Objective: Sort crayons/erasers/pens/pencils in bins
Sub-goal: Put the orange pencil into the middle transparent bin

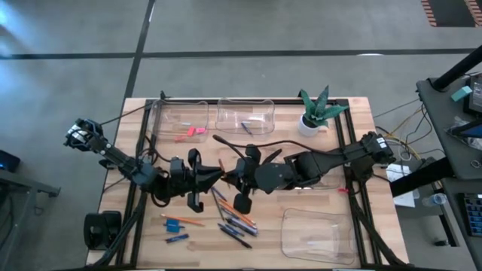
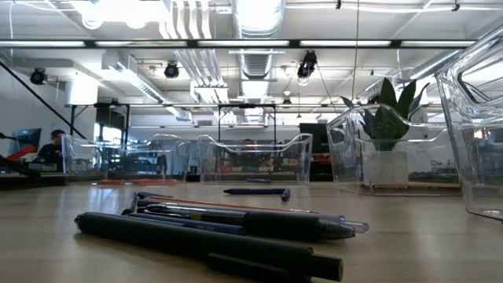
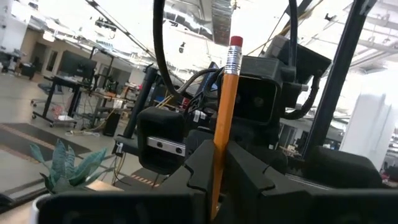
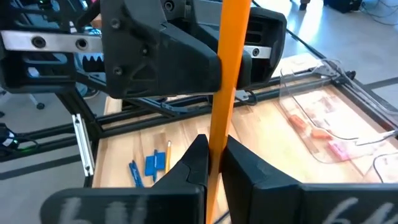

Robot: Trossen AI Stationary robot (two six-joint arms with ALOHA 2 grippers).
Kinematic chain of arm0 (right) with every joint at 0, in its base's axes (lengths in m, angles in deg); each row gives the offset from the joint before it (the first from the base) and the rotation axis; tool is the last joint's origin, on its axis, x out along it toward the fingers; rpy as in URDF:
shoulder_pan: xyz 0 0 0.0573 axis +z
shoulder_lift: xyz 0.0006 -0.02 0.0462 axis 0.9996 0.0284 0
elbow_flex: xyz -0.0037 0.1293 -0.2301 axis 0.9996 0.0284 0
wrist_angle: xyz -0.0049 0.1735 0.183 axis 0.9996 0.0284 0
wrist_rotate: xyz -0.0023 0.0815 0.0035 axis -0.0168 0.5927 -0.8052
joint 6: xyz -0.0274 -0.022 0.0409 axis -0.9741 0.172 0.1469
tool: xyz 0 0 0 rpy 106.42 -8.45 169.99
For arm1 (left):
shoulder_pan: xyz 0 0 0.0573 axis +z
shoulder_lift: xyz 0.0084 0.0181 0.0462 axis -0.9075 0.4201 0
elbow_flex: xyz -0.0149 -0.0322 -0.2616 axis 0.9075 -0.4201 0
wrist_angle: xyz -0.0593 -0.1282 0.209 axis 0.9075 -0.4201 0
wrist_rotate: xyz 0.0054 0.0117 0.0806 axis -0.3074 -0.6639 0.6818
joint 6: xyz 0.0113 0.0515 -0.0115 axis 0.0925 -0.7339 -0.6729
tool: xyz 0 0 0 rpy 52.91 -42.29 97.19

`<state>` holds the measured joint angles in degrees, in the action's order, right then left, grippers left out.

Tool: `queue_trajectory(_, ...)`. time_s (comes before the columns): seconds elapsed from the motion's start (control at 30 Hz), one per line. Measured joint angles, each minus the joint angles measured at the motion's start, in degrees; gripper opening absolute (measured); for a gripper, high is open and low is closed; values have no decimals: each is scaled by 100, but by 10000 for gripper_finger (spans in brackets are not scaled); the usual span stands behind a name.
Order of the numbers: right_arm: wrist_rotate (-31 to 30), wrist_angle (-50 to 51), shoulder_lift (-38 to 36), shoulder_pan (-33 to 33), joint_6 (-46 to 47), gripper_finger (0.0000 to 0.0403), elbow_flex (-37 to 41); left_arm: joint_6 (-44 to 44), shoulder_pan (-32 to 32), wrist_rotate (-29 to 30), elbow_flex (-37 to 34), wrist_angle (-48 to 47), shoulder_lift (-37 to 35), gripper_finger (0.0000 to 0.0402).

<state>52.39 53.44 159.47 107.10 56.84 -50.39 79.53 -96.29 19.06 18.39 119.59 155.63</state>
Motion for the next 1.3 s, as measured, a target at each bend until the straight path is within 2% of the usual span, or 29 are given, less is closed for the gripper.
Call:
queue_trajectory(0.2,-3,246,-45,-2,95,16,-2,46,7,11,0,-22,0,102)
queue_trajectory(0.33,-7,1031,-313,-65,416,15,0,29,15,31,0,-30,0,151)
queue_trajectory(0.47,-46,1879,-714,-106,614,15,0,33,32,167,-2,-31,0,179)
queue_trajectory(0.7,-31,3843,-1260,-84,1454,15,7,85,31,323,-20,-288,0,184)
queue_trajectory(0.93,-17,6122,-1473,256,2895,15,99,1262,33,330,-59,-1188,-4,184)
queue_trajectory(1.1,389,5924,-1857,657,3234,15,742,1928,33,334,-76,-1624,0,184)
queue_trajectory(1.17,405,6084,-2017,769,3472,15,1131,1982,33,335,-66,-1637,0,184)
queue_trajectory(1.3,255,5765,-2375,730,3553,15,2031,1989,35,336,-63,-1629,-2,184)
